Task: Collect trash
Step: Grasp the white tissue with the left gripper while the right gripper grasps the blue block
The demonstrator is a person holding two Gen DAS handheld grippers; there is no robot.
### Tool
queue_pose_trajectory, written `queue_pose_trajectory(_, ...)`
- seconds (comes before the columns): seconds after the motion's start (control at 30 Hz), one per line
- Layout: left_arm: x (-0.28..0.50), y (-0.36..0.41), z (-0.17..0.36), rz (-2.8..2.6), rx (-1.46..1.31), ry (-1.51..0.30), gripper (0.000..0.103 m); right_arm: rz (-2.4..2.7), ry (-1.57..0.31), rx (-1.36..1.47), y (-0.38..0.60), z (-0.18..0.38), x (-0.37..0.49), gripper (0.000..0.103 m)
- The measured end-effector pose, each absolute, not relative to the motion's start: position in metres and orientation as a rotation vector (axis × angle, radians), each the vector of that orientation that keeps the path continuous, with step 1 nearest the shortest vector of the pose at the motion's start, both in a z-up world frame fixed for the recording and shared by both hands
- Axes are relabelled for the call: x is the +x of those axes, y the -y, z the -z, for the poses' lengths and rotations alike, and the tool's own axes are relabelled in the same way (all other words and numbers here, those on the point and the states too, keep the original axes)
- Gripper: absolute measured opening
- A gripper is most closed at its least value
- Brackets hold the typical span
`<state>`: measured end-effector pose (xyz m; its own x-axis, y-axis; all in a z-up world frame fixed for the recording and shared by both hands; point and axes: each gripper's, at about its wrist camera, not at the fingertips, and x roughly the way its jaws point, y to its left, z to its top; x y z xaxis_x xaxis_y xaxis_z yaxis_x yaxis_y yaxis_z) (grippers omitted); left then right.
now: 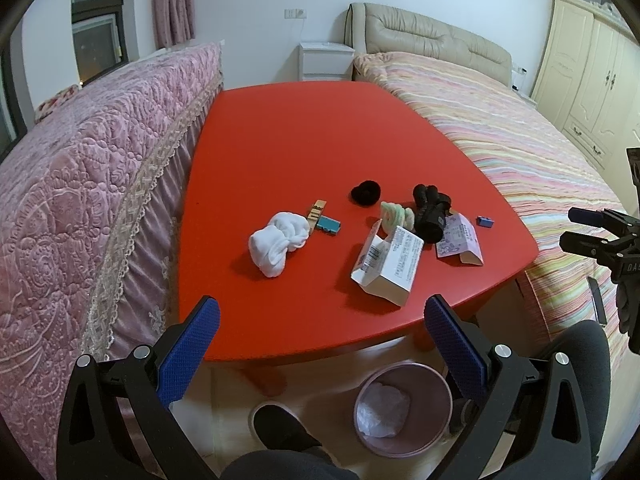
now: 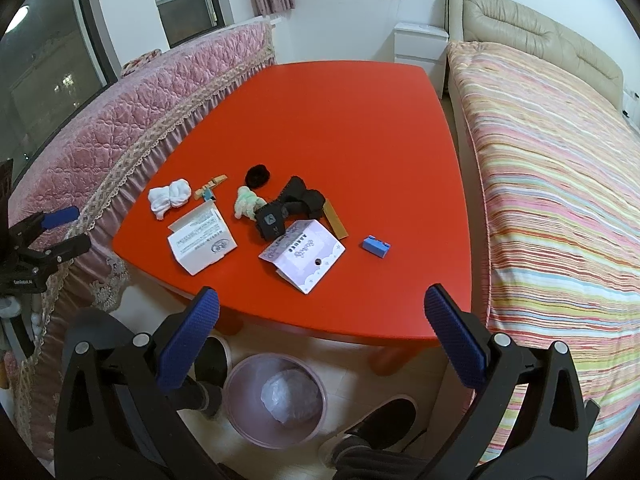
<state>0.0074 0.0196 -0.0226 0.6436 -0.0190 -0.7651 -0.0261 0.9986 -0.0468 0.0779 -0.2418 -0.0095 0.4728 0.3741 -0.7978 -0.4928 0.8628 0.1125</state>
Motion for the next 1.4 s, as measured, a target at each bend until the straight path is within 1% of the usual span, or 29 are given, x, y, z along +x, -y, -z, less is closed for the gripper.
queue_pose_trajectory(0.37, 0.055, -0.051, 0.039, -0.023, -0.016, -0.959, 0.097, -0.532, -1.065, -0.269, 0.241, 0.037, 0.140, 0.100)
queue_pose_trajectory(0.77, 0.120, -0.066, 0.070, -0.012, -0.011, -1.097, 0.097, -0.382, -1.262, -0.214, 0.236, 0.071, 0.207, 0.100)
queue_pose_trajectory(1.0, 0.146, -0.067, 0.086, -0.031, -0.008, -1.158, 0.097, -0.334, -1.343, -0.200, 0.228, 0.089, 0.223, 0.100)
queue_pose_trajectory(1.03, 0.149, -0.066, 0.088, -0.033, -0.006, -1.162, 0.097, -0.334, -1.344, -0.204, 0.227, 0.091, 0.224, 0.097)
queue_pose_trajectory(1.07, 0.150, -0.066, 0.090, -0.033, -0.005, -1.167, 0.097, -0.334, -1.352, -0.204, 0.226, 0.092, 0.225, 0.089)
queue_pose_trajectory(1.13, 0.154, -0.067, 0.095, -0.034, -0.013, -1.183, 0.097, -0.330, -1.361, -0.215, 0.224, 0.095, 0.225, 0.084)
queue_pose_trajectory(1.2, 0.157, -0.067, 0.099, -0.036, -0.012, -1.193, 0.097, -0.336, -1.369, -0.215, 0.222, 0.097, 0.225, 0.082)
queue_pose_trajectory(1.23, 0.158, -0.067, 0.102, -0.039, -0.011, -1.196, 0.097, -0.336, -1.373, -0.222, 0.221, 0.098, 0.225, 0.078)
queue_pose_trajectory(1.33, 0.164, -0.070, 0.107, -0.044, -0.013, -1.206, 0.088, -0.345, -1.385, -0.230, 0.218, 0.103, 0.225, 0.066)
queue_pose_trajectory(1.37, 0.165, -0.069, 0.109, -0.042, -0.013, -1.208, 0.083, -0.346, -1.382, -0.238, 0.218, 0.102, 0.225, 0.064)
queue_pose_trajectory(1.4, 0.166, -0.070, 0.110, -0.041, -0.014, -1.212, 0.080, -0.346, -1.379, -0.242, 0.217, 0.102, 0.225, 0.063)
